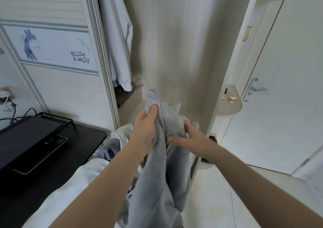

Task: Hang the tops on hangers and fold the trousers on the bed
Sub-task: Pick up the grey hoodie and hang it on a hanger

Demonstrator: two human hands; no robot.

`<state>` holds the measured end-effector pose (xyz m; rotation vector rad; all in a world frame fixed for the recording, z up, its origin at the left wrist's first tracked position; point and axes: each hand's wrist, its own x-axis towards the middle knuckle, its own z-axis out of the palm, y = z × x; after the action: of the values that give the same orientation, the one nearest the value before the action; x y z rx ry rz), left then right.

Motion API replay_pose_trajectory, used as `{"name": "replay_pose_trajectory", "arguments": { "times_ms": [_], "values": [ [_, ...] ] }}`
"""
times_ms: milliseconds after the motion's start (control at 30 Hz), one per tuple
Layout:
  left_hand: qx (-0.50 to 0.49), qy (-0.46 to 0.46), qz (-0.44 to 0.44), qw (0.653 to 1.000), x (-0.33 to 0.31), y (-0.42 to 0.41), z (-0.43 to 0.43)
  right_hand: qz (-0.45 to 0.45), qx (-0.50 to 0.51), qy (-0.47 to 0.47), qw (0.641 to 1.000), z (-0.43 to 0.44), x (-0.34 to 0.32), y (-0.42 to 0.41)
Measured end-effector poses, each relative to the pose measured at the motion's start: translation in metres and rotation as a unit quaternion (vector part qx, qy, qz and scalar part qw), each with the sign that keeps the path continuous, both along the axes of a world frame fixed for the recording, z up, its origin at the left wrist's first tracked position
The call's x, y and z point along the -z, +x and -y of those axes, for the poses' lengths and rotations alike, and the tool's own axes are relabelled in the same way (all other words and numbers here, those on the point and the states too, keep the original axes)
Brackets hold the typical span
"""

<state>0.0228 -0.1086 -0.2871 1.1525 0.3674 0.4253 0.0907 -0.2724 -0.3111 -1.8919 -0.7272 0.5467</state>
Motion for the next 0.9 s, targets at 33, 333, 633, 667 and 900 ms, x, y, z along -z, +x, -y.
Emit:
{"name": "replay_pose_trajectory", "arguments": {
  "times_ms": [33, 333, 633, 667, 900],
  "values": [
    [-0.009, 0.006, -0.001, 1.000, -0.002, 0.000, 0.000, -0.001, -0.003, -0.015, 1.000, -0.003, 0.015, -0.004],
    [-0.027, 0.219, -0.035, 0.975, 0.010, -0.002, -0.034, 0.132, 0.097, -0.073, 0.984, -0.012, 0.031, 0.010],
    [-0.200, 0.597, 0.042, 0.776, 0.074, -0.046, 0.014, -0.075, 0.208, 0.170, 0.960, -0.021, -0.031, 0.003],
    [-0.175, 0.593, 0.081, 0.782, 0.079, -0.048, 0.021, -0.089, 0.206, 0.193, 0.955, -0.021, -0.036, 0.003],
    [0.137, 0.401, -0.105, 0.900, 0.094, -0.037, 0.041, -0.176, 0.214, 0.300, 0.913, -0.024, -0.057, 0.007]
  ]
}}
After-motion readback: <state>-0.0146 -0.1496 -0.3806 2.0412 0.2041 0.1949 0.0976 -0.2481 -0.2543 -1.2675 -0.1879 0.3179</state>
